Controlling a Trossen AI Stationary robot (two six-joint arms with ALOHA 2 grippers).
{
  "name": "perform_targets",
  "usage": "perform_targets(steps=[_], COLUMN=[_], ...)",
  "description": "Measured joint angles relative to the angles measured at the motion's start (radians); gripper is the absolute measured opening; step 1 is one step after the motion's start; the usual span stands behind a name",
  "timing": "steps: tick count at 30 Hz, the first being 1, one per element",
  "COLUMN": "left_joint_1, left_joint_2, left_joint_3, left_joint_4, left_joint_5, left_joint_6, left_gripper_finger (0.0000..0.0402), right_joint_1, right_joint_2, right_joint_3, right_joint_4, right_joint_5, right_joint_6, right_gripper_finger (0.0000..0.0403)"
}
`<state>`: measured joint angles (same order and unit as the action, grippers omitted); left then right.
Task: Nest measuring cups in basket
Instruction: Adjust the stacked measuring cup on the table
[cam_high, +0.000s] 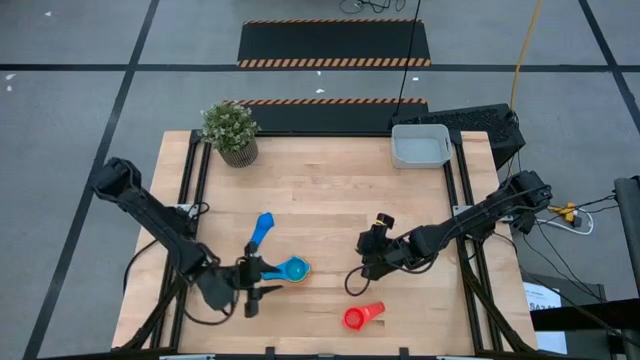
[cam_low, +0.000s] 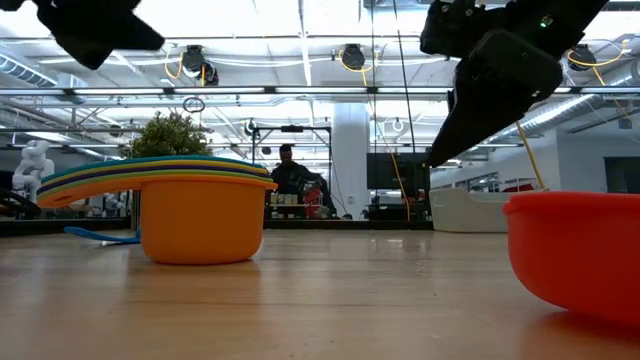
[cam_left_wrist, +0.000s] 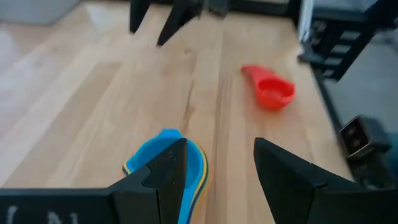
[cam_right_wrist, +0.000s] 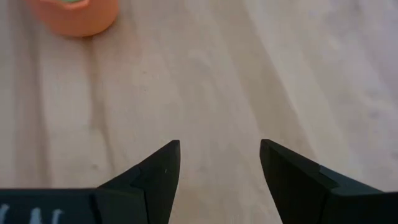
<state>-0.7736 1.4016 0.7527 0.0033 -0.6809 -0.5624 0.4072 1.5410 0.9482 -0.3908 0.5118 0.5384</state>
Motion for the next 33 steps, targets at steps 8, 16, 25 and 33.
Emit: perform_targets(steps=[8,16,25,33], left_joint_1=[0.010,0.009,0.047,0.075], left_joint_2=[0.052,0.080,0.160,0.185], left_joint_3=[0.090,0.091,0.091,0.091], left_joint_4=[-0.241,-0.268,-0.352,-0.416], left_joint_5=[0.007,0.030,0.028,0.082], left_joint_6=[-0.243,-0.227,-0.250,-0.342], left_gripper_finger=[0.0189,0.0212,0.0333,0.0378], right_joint_1=[0.000,0.000,0.000,0.000], right_joint_2=[0.000,0.000,0.000,0.000], right_joint_3=[0.000,0.000,0.000,0.000], right_joint_4=[0.021,0.021,0.020,0.019], right_joint_5=[-0.075,-0.150,-0.273,-0.279], right_joint_6=[0.025,0.077,0.131,0.124], right_gripper_finger=[0.0212,0.0212,0.0212,0.0212])
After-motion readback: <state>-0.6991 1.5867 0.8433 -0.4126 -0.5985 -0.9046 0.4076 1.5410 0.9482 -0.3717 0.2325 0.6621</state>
